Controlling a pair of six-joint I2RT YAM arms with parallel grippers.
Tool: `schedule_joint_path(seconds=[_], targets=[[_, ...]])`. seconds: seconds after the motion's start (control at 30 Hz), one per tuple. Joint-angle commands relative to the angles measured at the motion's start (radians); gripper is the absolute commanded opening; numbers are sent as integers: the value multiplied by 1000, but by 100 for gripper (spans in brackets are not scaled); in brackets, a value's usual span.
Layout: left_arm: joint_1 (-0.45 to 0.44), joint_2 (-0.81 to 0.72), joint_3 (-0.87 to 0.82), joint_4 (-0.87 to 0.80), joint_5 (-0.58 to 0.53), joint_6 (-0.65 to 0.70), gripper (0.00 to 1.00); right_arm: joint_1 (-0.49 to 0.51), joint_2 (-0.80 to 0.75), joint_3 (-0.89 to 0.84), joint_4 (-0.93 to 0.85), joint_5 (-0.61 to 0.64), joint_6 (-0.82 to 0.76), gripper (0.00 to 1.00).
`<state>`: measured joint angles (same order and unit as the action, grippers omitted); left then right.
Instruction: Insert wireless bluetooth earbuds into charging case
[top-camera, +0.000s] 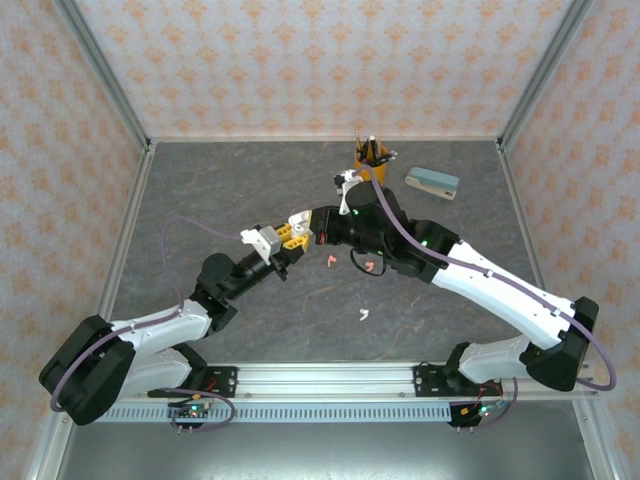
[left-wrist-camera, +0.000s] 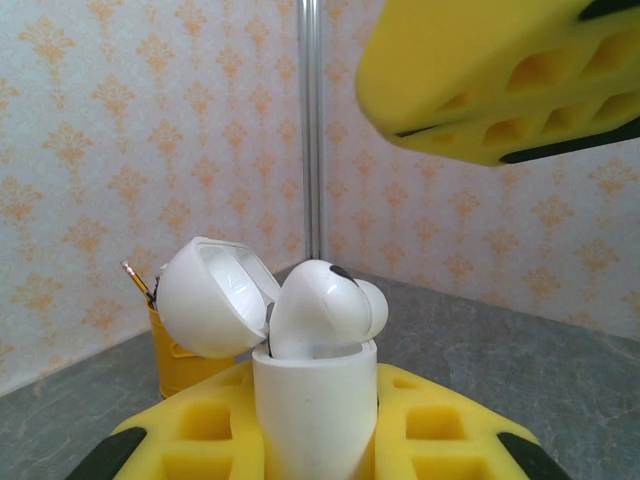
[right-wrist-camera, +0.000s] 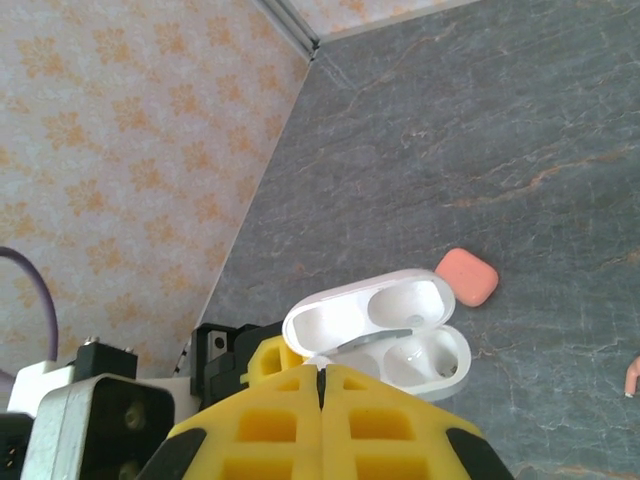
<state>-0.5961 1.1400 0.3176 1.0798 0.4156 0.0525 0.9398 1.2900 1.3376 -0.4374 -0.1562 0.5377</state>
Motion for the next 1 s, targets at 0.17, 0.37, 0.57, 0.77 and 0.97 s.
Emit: schedule_joint_path(seconds=[0.17, 0.37, 0.57, 0.77, 0.97], targets=[[-12, -19, 1, 21, 2, 11, 0, 0, 0, -4, -41, -164, 17, 0], [-11, -18, 6, 14, 2, 12, 0, 5, 16, -1, -44, -178, 16, 0], [-11, -22, 12, 6, 2, 15, 0, 6, 40, -2, -46, -182, 12, 0], [-11, -25, 15, 0, 5, 18, 0, 5, 51, -2, -46, -168, 6, 0], [-12, -30, 17, -1, 6, 17, 0, 4, 68, 3, -50, -156, -2, 0]])
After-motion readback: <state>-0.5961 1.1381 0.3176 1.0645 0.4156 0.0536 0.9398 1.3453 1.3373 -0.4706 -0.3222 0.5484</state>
